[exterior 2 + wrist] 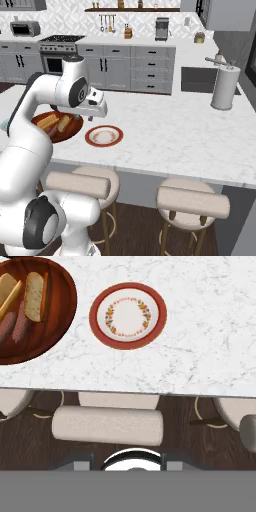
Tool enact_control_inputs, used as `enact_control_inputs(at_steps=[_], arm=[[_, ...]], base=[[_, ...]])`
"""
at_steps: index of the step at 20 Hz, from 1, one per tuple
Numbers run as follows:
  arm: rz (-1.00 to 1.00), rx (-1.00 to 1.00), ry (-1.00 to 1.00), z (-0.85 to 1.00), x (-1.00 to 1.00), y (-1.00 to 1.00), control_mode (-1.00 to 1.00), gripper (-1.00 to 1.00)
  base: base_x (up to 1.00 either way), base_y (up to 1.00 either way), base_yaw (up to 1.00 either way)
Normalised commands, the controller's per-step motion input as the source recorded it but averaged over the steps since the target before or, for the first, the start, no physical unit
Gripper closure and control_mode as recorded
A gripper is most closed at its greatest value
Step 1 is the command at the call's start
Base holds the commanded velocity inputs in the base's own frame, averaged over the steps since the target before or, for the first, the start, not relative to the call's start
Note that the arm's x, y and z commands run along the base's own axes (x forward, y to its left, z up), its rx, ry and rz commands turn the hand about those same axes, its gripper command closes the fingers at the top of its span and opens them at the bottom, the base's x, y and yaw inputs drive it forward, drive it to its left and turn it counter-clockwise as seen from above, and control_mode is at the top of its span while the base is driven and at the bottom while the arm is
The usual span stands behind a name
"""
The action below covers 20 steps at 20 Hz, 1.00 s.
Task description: Place one bun and one sausage from the bowl on each plate.
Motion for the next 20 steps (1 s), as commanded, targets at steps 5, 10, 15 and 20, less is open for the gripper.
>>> enact_control_inputs(at_steps=[5, 10, 15, 20], arm=[[-0.01, 0.00, -0.01, -0.08, -0.01, 0.24, -1.00, -1.00], [0.13, 0.00, 0.00, -0.21, 0.10, 0.68, -1.00, -1.00], [0.12, 0.00, -0.09, -0.04, 0.43, 1.00, -1.00, -1.00], [0.03, 0.04, -0.20, 0.00, 0.23, 0.62, -1.00, -1.00]], base=[[0.00, 0.00, 0.00], [0.00, 0.00, 0.00], [0.00, 0.00, 0.00], [0.00, 0.00, 0.00]])
